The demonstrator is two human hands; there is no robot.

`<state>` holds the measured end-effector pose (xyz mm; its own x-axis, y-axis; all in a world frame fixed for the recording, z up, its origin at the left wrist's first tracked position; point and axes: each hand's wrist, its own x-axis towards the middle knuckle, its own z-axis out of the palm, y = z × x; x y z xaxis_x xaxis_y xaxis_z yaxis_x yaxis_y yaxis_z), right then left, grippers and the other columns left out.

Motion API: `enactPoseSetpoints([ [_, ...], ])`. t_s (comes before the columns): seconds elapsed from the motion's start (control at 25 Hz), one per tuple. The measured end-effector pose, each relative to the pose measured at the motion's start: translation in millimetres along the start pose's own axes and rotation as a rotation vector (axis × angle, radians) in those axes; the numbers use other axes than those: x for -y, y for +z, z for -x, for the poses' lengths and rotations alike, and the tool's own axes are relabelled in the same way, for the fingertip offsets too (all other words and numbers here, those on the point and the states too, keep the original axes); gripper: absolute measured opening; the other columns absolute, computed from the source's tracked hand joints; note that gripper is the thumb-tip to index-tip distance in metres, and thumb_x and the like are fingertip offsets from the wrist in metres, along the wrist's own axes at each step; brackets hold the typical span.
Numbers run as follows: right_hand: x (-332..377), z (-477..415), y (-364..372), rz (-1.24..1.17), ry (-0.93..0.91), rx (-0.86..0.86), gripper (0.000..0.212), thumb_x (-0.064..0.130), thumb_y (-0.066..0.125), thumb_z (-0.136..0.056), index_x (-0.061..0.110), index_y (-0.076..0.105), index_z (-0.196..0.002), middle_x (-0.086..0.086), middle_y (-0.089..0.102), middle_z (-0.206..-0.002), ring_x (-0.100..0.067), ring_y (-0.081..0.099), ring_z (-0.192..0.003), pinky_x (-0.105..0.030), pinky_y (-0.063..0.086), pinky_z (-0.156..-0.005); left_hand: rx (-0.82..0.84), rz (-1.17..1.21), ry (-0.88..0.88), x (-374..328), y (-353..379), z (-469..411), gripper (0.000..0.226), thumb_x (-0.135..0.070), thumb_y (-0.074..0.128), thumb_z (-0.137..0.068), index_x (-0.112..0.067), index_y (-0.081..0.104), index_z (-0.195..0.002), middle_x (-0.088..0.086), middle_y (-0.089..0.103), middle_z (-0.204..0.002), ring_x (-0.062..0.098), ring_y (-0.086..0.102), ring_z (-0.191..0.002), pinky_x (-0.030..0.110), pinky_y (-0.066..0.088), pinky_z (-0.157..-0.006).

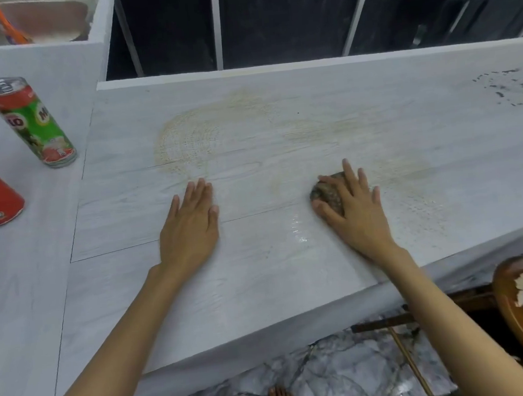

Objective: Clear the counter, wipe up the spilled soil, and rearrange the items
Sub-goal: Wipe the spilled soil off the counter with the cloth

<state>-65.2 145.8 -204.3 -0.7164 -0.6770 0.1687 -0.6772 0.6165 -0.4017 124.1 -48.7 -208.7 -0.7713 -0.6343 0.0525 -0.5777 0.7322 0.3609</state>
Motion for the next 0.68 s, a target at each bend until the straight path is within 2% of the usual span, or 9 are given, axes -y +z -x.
enactPoseSetpoints([
  [0.08, -23.1, -38.4, -11.4, 0.036, 0.216, -0.023, 0.052, 0.048, 0.042, -0.092, 0.031, 0.035, -0.141, 0.001, -0.001, -0.160, -0.029, -0.005, -0.147, -0.058, 0.003, -0.116, -0.011, -0.012, -0.001, -0.3, 0.4, 0.3, 0.051, -0.028, 0.016, -0.099, -0.014, 0.009, -0.148, -0.002, 0.004, -0.158, 0.008, -0.001, -0.146, 0.028, -0.003, -0.120],
  [0.16, 1.1, -60.2, 1.2, 0.058, 0.242, 0.002, 0.055, 0.048, 0.040, -0.093, 0.031, 0.031, -0.144, -0.001, -0.003, -0.160, -0.031, -0.008, -0.146, -0.060, 0.004, -0.115, -0.021, -0.026, 0.004, -0.6, 1.4, 0.6, 0.050, -0.027, 0.016, -0.100, -0.013, 0.010, -0.148, -0.002, 0.006, -0.158, 0.009, 0.001, -0.146, 0.028, -0.002, -0.119],
  [0.24, 49.6, -41.7, 26.7, 0.017, 0.067, 0.027, 0.057, 0.051, 0.037, -0.092, 0.033, 0.028, -0.145, 0.000, -0.004, -0.160, -0.030, -0.010, -0.147, -0.058, 0.000, -0.116, -0.029, -0.043, 0.012, -0.8, 1.6, 0.7, 0.050, -0.027, 0.015, -0.100, -0.012, 0.010, -0.148, -0.001, 0.007, -0.158, 0.010, 0.002, -0.146, 0.028, -0.001, -0.119],
  [0.32, 85.9, 17.7, 42.7, -0.017, -0.156, 0.048, 0.060, 0.058, 0.028, -0.089, 0.038, 0.025, -0.145, 0.004, -0.005, -0.160, -0.025, -0.012, -0.147, -0.050, -0.004, -0.116, -0.028, -0.046, 0.016, -1.6, 0.7, 3.1, 0.050, -0.026, 0.016, -0.100, -0.011, 0.012, -0.147, 0.000, 0.008, -0.158, 0.011, 0.003, -0.146, 0.028, -0.001, -0.119],
  [0.4, 78.8, 74.1, 34.7, -0.003, -0.245, 0.068, 0.062, 0.062, 0.022, -0.086, 0.043, 0.019, -0.144, 0.010, -0.012, -0.158, -0.019, -0.016, -0.146, -0.044, -0.008, -0.115, -0.011, -0.028, 0.015, -4.6, 0.5, 8.0, 0.050, -0.027, 0.016, -0.100, -0.011, 0.012, -0.147, 0.001, 0.008, -0.158, 0.011, 0.002, -0.146, 0.028, -0.002, -0.119],
  [0.48, 34.0, 88.1, 10.5, 0.050, -0.150, 0.026, 0.062, 0.065, 0.023, -0.085, 0.046, 0.017, -0.144, 0.013, -0.015, -0.156, -0.018, -0.016, -0.145, -0.044, -0.008, -0.116, 0.004, -0.005, 0.035, -11.4, 2.5, 13.0, 0.051, -0.028, 0.015, -0.100, -0.011, 0.011, -0.147, 0.000, 0.006, -0.158, 0.010, 0.001, -0.146, 0.029, -0.003, -0.119],
  [0.56, -13.1, 66.5, -13.1, 0.068, 0.069, -0.020, 0.061, 0.062, 0.030, -0.087, 0.041, 0.022, -0.144, 0.008, -0.009, -0.159, -0.022, -0.011, -0.147, -0.051, -0.003, -0.118, 0.006, -0.003, 0.058, -16.2, 4.8, 16.3, 0.050, -0.028, 0.015, -0.100, -0.012, 0.010, -0.147, -0.001, 0.005, -0.158, 0.010, 0.000, -0.146, 0.028, -0.004, -0.119],
  [0.64, -28.4, 32.1, -21.9, 0.035, 0.267, -0.063, 0.058, 0.052, 0.039, -0.092, 0.035, 0.025, -0.145, 0.001, -0.005, -0.160, -0.028, -0.008, -0.147, -0.058, 0.003, -0.116, -0.002, -0.010, 0.061, -16.5, 4.7, 17.9, 0.050, -0.028, 0.016, -0.100, -0.011, 0.011, -0.147, 0.000, 0.007, -0.158, 0.011, 0.001, -0.146, 0.028, -0.003, -0.118],
  [0.68, -19.1, 18.6, -17.8, 0.032, 0.303, -0.064, 0.058, 0.050, 0.040, -0.093, 0.032, 0.026, -0.146, -0.001, -0.005, -0.160, -0.030, -0.008, -0.147, -0.058, 0.003, -0.116, -0.008, -0.013, 0.062, -15.9, 4.8, 17.8, 0.050, -0.027, 0.016, -0.100, -0.011, 0.012, -0.147, 0.000, 0.007, -0.158, 0.011, 0.002, -0.146, 0.028, -0.002, -0.118],
])
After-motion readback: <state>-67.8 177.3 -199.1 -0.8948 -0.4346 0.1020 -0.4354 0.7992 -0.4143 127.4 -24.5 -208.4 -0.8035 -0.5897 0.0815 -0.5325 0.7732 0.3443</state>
